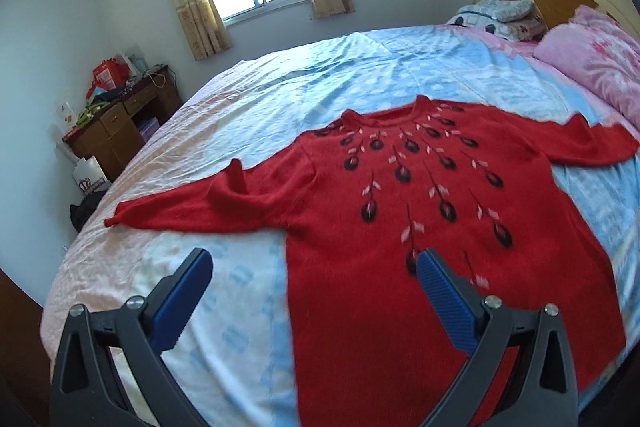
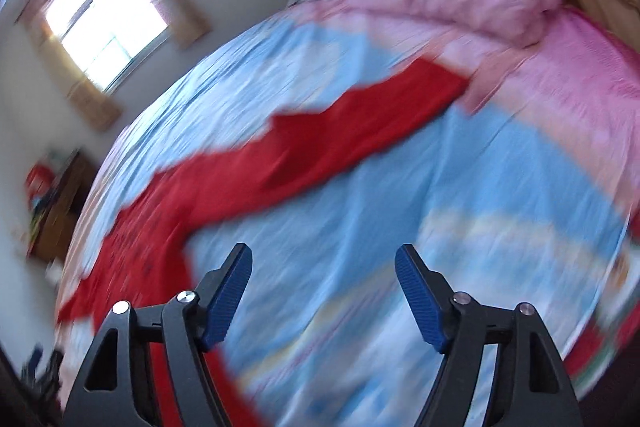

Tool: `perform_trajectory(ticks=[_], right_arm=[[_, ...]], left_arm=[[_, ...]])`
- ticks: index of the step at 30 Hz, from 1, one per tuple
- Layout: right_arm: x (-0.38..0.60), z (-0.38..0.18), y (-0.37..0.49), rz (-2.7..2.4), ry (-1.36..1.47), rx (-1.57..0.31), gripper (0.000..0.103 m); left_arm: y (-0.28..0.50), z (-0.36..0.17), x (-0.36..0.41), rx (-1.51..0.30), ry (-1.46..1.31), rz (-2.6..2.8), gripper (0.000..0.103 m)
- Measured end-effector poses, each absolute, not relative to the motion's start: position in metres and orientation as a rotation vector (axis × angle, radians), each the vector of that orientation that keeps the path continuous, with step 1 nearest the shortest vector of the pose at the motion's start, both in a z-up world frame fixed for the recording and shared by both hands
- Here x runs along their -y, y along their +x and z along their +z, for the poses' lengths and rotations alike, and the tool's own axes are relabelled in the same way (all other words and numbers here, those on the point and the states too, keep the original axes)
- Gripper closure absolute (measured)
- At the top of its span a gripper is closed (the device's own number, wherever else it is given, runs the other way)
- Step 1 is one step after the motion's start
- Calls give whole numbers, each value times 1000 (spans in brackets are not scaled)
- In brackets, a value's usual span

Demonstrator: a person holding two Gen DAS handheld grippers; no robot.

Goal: Fold small clothes
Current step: 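Grasp the red sweater's sleeve cuff with the right tool and lift it, then fold the held sleeve across the sweater body and open the right tool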

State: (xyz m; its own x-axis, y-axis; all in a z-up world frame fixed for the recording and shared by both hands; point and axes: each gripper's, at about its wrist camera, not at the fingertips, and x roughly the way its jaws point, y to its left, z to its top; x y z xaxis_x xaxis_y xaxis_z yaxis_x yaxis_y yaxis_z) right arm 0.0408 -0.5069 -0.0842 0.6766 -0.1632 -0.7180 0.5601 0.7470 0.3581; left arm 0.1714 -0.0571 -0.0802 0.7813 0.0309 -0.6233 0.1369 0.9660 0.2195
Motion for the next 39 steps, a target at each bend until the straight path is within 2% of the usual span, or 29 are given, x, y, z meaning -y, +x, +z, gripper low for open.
perform_trajectory(ticks=[4, 6, 15, 18, 19, 20, 27, 39], right_arm=[[573, -83, 65, -567, 600, -691, 32], [605, -90, 78, -619, 602, -690, 38], [682, -125, 120, -712, 607, -768, 42], [681, -127, 128, -652, 598, -764, 63], [676, -127, 129, -626, 589, -771, 81], [669, -128, 131, -583, 587, -795, 84], [630, -91, 119, -568, 430, -736, 87], [536, 51, 128, -457, 261, -469, 88]], left_arm=[[189, -86, 64, -689, 223, -26, 0], [190, -90, 65, -692, 197, -7, 0], [182, -107, 68, -750, 130, 10, 0], [183, -107, 75, -747, 156, 13, 0], [183, -107, 76, -749, 163, 13, 0], [183, -107, 78, -751, 168, 12, 0], [172, -98, 76, -724, 165, -4, 0], [167, -83, 38, -669, 83, 38, 0]])
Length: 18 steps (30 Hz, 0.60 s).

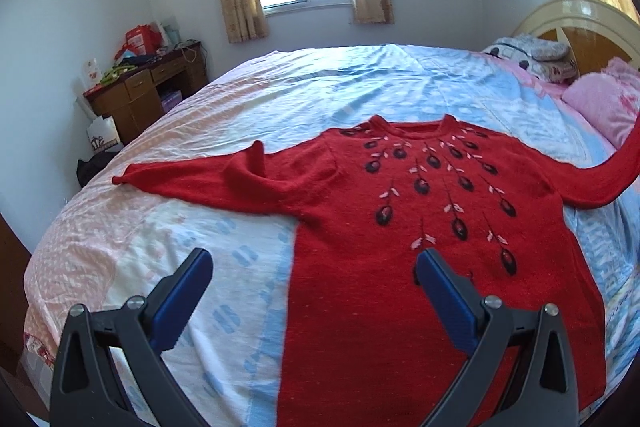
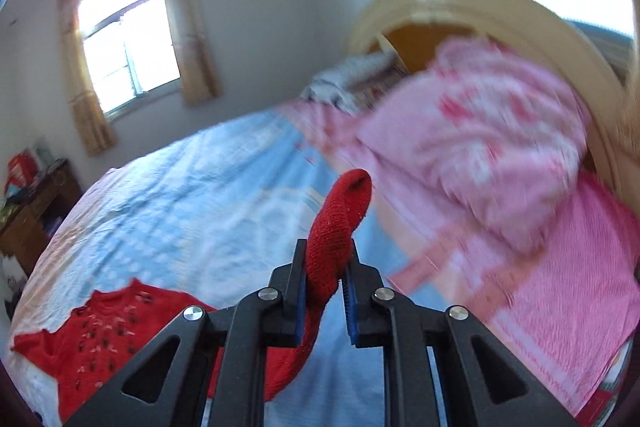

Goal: Fold small clothes
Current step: 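Fold the held sleeve across the sweater body and open the right tool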

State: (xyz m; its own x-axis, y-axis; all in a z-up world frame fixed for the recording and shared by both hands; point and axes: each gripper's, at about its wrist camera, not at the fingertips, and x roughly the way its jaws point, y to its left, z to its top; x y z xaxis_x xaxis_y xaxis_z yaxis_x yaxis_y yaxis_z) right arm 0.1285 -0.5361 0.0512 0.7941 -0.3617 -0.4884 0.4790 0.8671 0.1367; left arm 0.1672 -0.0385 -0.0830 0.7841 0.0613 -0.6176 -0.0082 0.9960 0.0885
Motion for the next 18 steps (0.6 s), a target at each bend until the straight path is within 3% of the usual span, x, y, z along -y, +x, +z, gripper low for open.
perform_trajectory(ticks=[10, 18], right_arm=[[383, 102, 198, -252, 3, -427, 88], [248, 82, 250, -38, -142, -446, 88]], left_arm=[[177, -83, 12, -652, 25, 91, 0], [186, -89, -6, -662, -11, 128, 0]])
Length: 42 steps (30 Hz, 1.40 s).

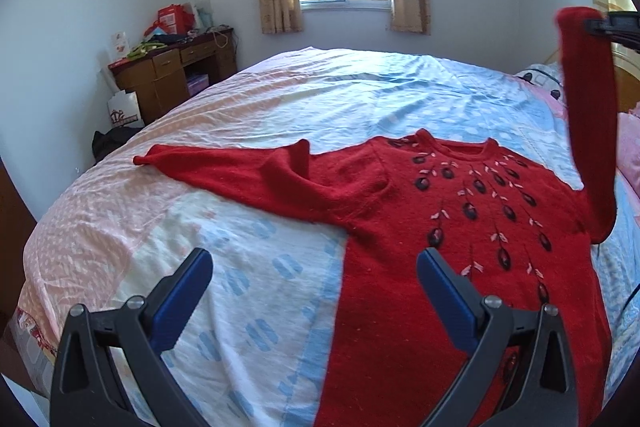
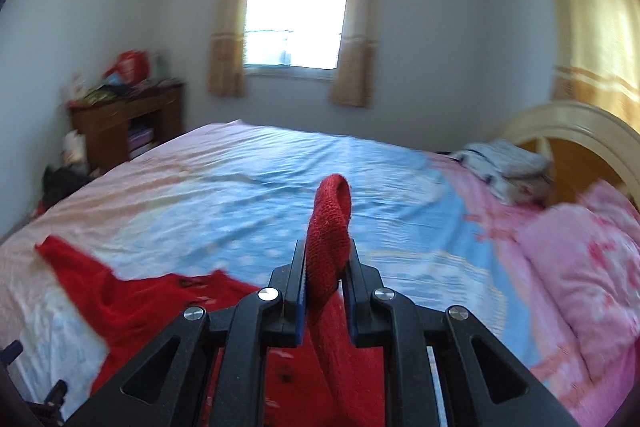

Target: Fold small clothes

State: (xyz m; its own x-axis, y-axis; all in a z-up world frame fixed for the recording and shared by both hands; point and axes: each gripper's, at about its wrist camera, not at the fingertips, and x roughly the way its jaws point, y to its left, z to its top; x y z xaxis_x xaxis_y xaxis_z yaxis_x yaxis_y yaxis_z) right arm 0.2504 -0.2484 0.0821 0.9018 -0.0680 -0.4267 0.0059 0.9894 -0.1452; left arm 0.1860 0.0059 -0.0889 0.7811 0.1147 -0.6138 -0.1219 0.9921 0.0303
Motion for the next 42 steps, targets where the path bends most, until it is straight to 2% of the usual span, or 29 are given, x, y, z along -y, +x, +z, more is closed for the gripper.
perform_trajectory(ticks=[7, 12, 13, 15, 16, 17, 21, 28, 32, 33, 36, 38, 39, 42], right_arm=[[144, 3, 281, 118, -211, -523, 88], [99, -83, 297, 254, -182, -686, 88], [96, -95, 299, 264, -161, -716, 84], [105, -118, 299, 305, -106, -805, 66], [104, -122, 299, 306, -101, -816, 51], [113, -124, 294, 294, -93, -817, 49], [169, -112, 255, 255, -60, -805, 49], [257, -99, 189, 70, -33, -753, 44], [284, -106, 163, 7, -5, -715, 43], [287, -108, 158, 1, 1, -703, 43], [297, -112, 148, -13, 32, -676, 43], [301, -113, 144, -21, 41, -661, 43], [301, -114, 142, -24, 38, -654, 43], [304, -117, 139, -41, 23, -636, 43]], left_arm=[[192, -95, -20, -670, -34, 171, 0], [200, -104, -29, -689, -30, 215, 0], [201, -106, -31, -692, -29, 222, 0], [206, -111, -36, -722, -46, 202, 0], [210, -115, -40, -745, -65, 188, 0], [214, -120, -44, -775, -92, 165, 0], [221, -130, -52, -842, -167, 104, 0], [225, -106, -32, -783, -144, 21, 1], [239, -99, 1, -761, -42, -39, 12], [245, -101, 8, -769, -30, -55, 18], [272, -117, 26, -850, -34, -145, 30], [288, -130, 35, -896, -30, -155, 33], [295, -138, 39, -923, -32, -152, 42], [311, -154, 47, -979, -37, -154, 52]])
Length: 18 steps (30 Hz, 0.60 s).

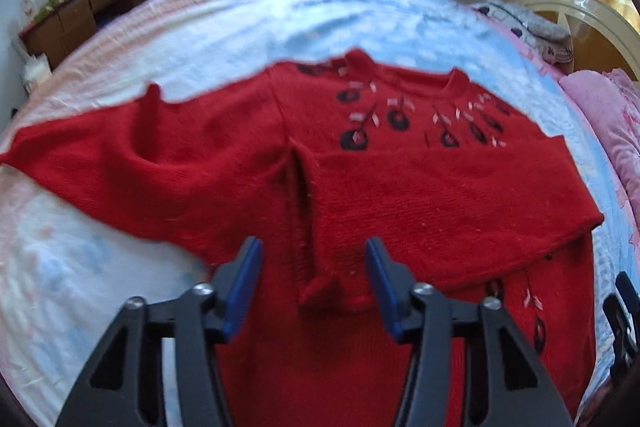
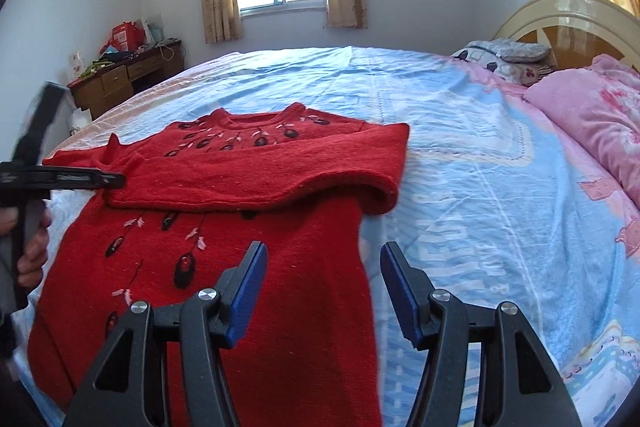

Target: Fold small clothes

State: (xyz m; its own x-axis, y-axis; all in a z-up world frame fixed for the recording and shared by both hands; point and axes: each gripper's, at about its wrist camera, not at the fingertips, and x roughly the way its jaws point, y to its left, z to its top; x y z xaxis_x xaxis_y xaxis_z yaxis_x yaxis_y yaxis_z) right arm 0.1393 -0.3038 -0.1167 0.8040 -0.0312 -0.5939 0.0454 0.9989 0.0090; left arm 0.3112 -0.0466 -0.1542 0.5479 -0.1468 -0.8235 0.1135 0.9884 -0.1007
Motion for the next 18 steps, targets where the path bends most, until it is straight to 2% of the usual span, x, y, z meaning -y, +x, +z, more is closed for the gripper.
perform_trajectory(ticks=[1, 2, 5, 14, 18], right_arm=[[304, -117, 138, -43, 20, -632, 43], [304, -117, 139, -43, 18, -630, 43], [304, -118, 137, -45, 15, -620, 43], [302, -121, 134, -56, 16, -613, 43], [300, -124, 136, -51, 9, -628, 43]], left_arm=[[313, -156, 48, -964, -28, -137, 52], [314, -156, 50, -941, -21, -129, 58], [313, -152, 47, -906, -6, -118, 94], [305, -111, 16, -809, -42, -132, 95], [301, -111, 5, -782, -20, -101, 95]])
